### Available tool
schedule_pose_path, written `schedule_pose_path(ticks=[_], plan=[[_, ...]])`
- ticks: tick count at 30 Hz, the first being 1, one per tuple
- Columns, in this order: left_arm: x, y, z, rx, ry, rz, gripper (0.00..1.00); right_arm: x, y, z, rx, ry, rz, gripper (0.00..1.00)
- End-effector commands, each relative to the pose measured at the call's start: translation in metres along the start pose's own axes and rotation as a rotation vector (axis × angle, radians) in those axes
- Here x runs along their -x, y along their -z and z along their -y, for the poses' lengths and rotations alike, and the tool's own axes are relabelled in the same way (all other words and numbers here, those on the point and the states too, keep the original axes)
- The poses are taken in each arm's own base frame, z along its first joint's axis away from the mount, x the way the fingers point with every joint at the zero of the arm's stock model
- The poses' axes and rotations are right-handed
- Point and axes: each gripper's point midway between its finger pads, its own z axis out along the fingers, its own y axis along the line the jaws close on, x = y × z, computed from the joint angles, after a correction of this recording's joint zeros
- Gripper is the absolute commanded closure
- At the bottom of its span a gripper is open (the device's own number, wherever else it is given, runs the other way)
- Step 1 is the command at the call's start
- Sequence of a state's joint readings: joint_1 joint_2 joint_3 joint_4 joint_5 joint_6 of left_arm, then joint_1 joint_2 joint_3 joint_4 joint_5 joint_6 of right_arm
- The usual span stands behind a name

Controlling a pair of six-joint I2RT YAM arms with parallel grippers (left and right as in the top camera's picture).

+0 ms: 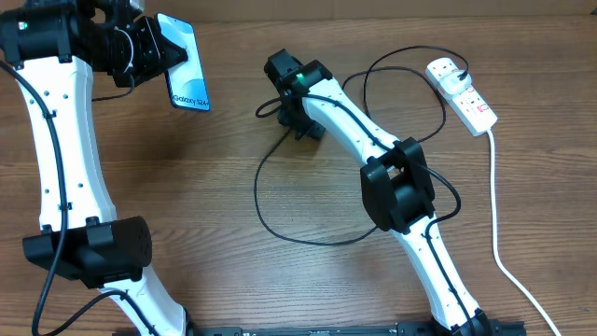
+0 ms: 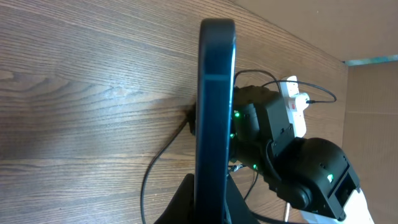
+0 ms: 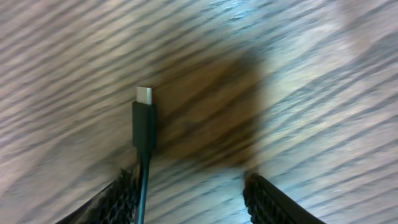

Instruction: Plug charger to phone and switch on socket

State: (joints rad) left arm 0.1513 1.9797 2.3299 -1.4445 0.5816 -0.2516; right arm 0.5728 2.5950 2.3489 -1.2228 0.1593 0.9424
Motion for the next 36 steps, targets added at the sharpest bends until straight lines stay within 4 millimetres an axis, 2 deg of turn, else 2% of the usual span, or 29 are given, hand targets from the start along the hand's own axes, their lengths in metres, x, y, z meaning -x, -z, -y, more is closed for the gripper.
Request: schedule_pose_path(ticks=[1, 6, 12, 17, 21, 25, 28, 32, 36], plan=[[0.001, 0.003, 0.005, -0.014, -0.031, 0.009, 0.96, 0.006, -0.01, 0.02, -0.075, -0.016, 0.007, 0.49], [0.001, 0.003, 0.005, -0.014, -0.032, 0.009, 0.96, -0.001, -0.008, 0.044, -0.178, 0.002, -0.01, 0.49], [0.001, 0.003, 0.005, -0.014, -0.031, 0.009, 0.96, -0.026, -0.002, 0.066, -0.261, -0.022, -0.128, 0.49], [0.0, 0.003, 0.005, -0.014, -0.028, 0.004, 0.96, -0.018, -0.004, 0.064, -0.253, -0.094, -0.089, 0.5], [-0.004, 0.003, 0.004, -0.01, -0.027, -0.009, 0.96, -0.004, -0.007, 0.066, -0.236, -0.155, -0.069, 0.55], [-0.004, 0.003, 0.004, -0.01, -0.038, -0.008, 0.96, 0.007, -0.01, 0.073, -0.211, -0.203, -0.103, 0.65], [-0.003, 0.003, 0.004, -0.011, -0.04, -0.006, 0.96, 0.014, -0.012, 0.076, -0.206, -0.218, -0.099, 0.65], [-0.003, 0.003, 0.004, -0.01, -0.04, -0.006, 0.96, 0.014, -0.013, 0.069, -0.17, -0.202, -0.11, 0.65], [-0.003, 0.003, 0.004, -0.01, -0.04, -0.006, 0.96, 0.006, -0.018, 0.065, -0.169, -0.186, -0.121, 0.65]])
